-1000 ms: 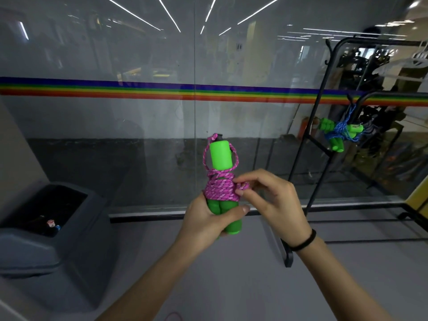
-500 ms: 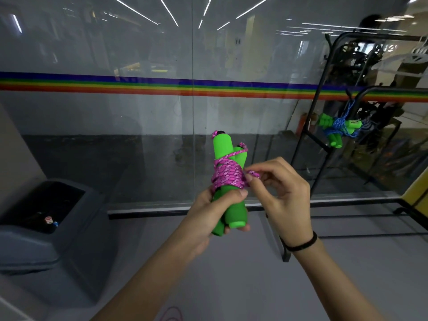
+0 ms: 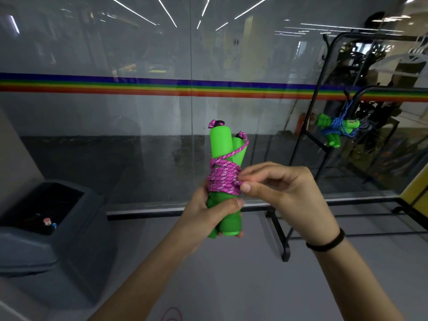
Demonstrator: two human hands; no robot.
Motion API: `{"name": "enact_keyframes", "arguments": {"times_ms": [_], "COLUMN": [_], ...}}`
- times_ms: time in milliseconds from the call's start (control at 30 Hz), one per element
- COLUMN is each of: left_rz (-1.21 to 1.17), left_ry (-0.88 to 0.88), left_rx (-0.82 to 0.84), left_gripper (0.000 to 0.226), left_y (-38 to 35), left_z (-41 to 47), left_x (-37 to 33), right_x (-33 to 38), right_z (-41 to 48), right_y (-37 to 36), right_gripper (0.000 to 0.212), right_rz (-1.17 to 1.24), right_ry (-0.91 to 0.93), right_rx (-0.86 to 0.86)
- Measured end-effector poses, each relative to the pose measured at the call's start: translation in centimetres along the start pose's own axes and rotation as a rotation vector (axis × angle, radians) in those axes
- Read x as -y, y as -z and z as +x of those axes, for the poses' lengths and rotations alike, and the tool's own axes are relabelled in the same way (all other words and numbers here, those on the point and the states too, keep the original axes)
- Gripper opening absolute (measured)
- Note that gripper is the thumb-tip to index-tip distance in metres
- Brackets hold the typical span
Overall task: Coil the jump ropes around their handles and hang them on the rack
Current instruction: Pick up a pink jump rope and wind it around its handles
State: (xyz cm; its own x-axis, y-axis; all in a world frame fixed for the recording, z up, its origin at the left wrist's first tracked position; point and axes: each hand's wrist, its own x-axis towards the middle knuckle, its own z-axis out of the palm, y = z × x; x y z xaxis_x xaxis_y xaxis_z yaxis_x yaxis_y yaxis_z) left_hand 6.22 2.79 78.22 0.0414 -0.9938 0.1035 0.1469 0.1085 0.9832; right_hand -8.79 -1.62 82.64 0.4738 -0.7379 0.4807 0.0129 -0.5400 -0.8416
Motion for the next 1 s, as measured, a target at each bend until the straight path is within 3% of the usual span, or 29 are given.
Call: {"name": "enact_keyframes", "arguments": {"times_ms": [133, 467, 633, 800, 933, 1000], "left_rz": [0.02, -0.04, 0.004, 0.088, 0.071, 0.058], "left_ry": [0.005, 0.02, 0.053, 0.088, 0.139, 0.169], "left_rx": [0.065, 0.08, 0.09, 0.108, 0.085, 0.074], "left_gripper": [0.043, 0.047, 0.026, 0.045, 0.049, 0.05], "left_y": [0.3, 0.6, 1.0, 1.9, 2.4, 2.4], "left_z": [-0.2, 0.0, 0.0, 0.2, 0.3, 0.2], "left_x": [-0.1, 0.5, 0.5, 0.6, 0.6, 0.8], "right_x": [0.1, -0.3, -1.2, -1.4, -1.8, -2.3], "right_z": [0.6, 0.6, 0.7, 1.1, 1.5, 1.5], "right_y": [0.8, -0.3, -0.5, -0.6, -1.0, -1.6], "right_gripper": [0.023, 0.035, 0.034, 0.021, 0.013, 0.014], "right_rz": [0.007, -0.132, -0.177, -0.241, -0.134, -0.271], "right_ry": [-0.122, -0.103, -0.125, -0.112, -0.123, -0.051], "right_rx": [0.078, 0.069, 0.071, 0.183, 0.135, 0.083]}}
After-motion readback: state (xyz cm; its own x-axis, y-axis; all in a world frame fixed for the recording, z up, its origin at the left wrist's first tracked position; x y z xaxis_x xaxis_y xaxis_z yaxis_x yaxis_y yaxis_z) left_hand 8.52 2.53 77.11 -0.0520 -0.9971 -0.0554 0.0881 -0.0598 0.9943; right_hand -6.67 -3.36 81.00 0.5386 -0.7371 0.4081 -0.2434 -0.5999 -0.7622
